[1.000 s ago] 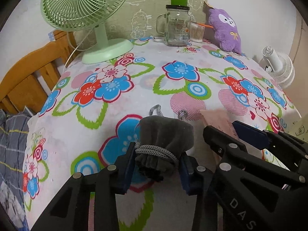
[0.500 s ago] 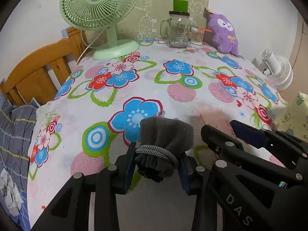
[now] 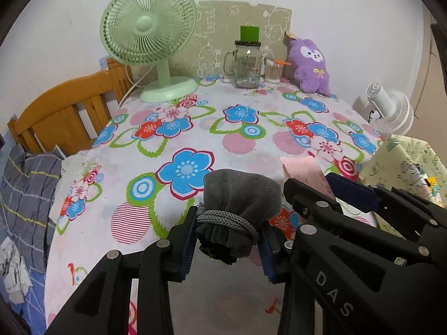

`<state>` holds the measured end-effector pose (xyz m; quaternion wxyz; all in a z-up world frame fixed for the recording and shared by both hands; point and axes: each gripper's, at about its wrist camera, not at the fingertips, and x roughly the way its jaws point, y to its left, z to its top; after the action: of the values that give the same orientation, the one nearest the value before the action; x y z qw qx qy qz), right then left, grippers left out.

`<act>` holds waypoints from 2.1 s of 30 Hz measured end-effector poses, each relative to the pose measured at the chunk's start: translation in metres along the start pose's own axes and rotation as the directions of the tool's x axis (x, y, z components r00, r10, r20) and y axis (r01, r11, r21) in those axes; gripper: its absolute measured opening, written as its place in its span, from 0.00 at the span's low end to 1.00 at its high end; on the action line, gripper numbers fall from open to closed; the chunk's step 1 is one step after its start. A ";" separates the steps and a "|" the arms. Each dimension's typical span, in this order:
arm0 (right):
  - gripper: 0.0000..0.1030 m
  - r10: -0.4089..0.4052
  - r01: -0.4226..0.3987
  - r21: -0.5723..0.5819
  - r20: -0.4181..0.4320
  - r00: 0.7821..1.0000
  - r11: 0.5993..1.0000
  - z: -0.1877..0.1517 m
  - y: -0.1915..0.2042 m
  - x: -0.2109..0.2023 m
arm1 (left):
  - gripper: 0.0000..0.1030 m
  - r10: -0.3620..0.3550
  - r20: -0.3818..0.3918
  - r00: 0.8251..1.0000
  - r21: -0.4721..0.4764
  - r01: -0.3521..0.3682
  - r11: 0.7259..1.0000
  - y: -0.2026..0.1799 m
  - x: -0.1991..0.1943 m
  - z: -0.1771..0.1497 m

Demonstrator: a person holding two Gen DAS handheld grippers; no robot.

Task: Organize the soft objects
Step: 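Lift the grey pouch and pink card off the bed, then carry the grey pouch and pink card toward the fabric box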

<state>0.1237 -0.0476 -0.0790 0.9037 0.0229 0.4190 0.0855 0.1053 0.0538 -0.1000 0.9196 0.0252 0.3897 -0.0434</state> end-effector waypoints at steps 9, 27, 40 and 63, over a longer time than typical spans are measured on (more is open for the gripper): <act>0.41 0.020 -0.020 -0.003 0.064 0.998 1.000 -0.001 -0.009 -0.042 | 0.38 0.018 0.068 0.998 0.013 -0.019 1.000 -0.019 -0.039 0.002; 0.41 0.004 0.000 -0.024 0.147 0.989 1.000 0.007 -0.035 -0.108 | 0.38 0.003 0.151 0.989 0.019 -0.006 1.000 -0.056 -0.089 0.014; 0.41 -0.002 0.004 -0.008 0.201 0.980 1.000 0.011 -0.064 -0.138 | 0.38 0.012 0.200 0.980 0.040 -0.021 0.999 -0.089 -0.106 0.023; 0.41 -0.058 0.056 0.014 0.247 0.967 0.998 0.013 -0.131 -0.166 | 0.38 -0.069 0.231 0.970 0.095 0.048 0.994 -0.160 -0.111 0.033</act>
<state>0.0465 -0.2046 0.0395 0.9509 0.0247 0.3038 0.0545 0.0362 -0.1016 0.0008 0.9554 0.0492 0.2769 -0.0906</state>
